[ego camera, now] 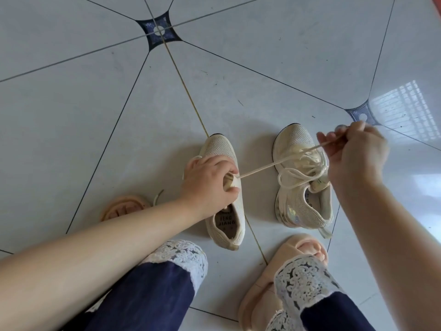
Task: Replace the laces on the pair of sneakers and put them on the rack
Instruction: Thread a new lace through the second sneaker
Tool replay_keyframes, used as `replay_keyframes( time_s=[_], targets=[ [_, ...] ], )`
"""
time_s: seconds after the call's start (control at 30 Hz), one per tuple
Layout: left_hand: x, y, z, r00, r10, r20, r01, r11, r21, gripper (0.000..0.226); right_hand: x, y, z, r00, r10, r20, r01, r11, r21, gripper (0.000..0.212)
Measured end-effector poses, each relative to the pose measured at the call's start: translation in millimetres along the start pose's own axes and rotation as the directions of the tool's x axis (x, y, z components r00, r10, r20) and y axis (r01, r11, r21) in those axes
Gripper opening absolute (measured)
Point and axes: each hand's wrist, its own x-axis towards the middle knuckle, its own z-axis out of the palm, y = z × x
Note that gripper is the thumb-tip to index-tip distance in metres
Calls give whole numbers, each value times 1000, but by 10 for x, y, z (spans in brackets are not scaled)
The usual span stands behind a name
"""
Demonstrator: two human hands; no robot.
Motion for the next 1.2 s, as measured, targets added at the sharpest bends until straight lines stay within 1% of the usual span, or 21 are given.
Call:
replay_keyframes(
  time_s=[0.03,0.07,0.1,0.17,0.2,0.23,0.27,0.33,0.4,0.47,0.57,0.63,0.7,0.73,0.8,0.87,0.9,0.97,1.07,1.13,1.2],
  targets=[
    [2,1,-1,1000,-6,6,6,1000,-2,30,2,-2,15,1000,-3,17,4,997,-79,27],
    [1,-2,-3,1000,-11,12,11,1000,-8,29,-29,43,37,998,6,62,9,971,-240,26],
    [2,-7,-1,1000,-15,16,15,1000,-14,29,-81,139,57,989,33,146,35,896,-443,25],
    [-4,-18,8,1000,-16,8,17,1000,-26,29,-212,388,81,905,140,401,256,574,-778,22],
    [-7,-17,8,1000,-13,0,13,999,-32,30,-292,509,80,828,203,523,417,401,-816,15],
    [-10,-14,12,1000,-7,-10,7,999,-38,31,-364,615,80,758,255,600,538,277,-796,6],
    [-16,-11,13,1000,-1,-20,0,999,-39,33,-420,699,75,716,284,637,613,181,-769,13],
    [-30,-2,11,1000,8,-30,-8,1000,-27,39,-490,797,76,697,281,660,668,78,-740,26],
    [-29,-1,7,1000,15,-27,-16,1000,-23,37,-513,770,99,688,274,672,696,11,-718,29],
    [-19,-1,5,999,29,-20,-29,1000,-12,33,-471,679,97,695,230,681,691,48,-721,22],
    [2,0,-8,1000,24,-19,-25,1000,-7,30,-333,468,87,793,10,609,591,230,-773,14],
    [7,-6,-9,1000,5,-22,-5,1000,-17,31,-198,319,66,881,-108,460,467,349,-813,16],
    [7,-24,-1,1000,-2,-18,2,1000,-13,33,-43,106,41,938,-208,276,346,550,-761,18],
    [7,-31,0,1000,-2,-18,2,1000,-9,33,17,-12,35,950,-251,188,310,659,-685,21],
    [8,-33,3,1000,-3,-11,3,1000,-2,35,81,-152,14,947,-310,88,301,756,-581,23],
    [5,-35,11,1000,-4,-4,4,1000,-2,35,34,-76,38,956,-248,160,293,735,-612,22],
    [1,-37,11,1000,-5,-8,5,1000,-9,36,-30,42,57,962,-146,232,265,706,-657,23],
    [-17,-42,7,1000,1,-21,-2,1000,-28,37,-189,334,83,926,95,366,256,556,-791,29],
    [-36,-32,-7,999,10,-31,-11,999,-37,45,-415,678,142,834,306,458,363,322,-875,46],
    [-29,-11,-16,999,-4,-49,2,999,-35,48,-484,801,177,813,357,460,371,291,-882,51],
    [-19,0,-14,999,-11,-31,10,1000,-30,51,-483,841,199,825,323,464,363,327,-872,50]
  ],
)
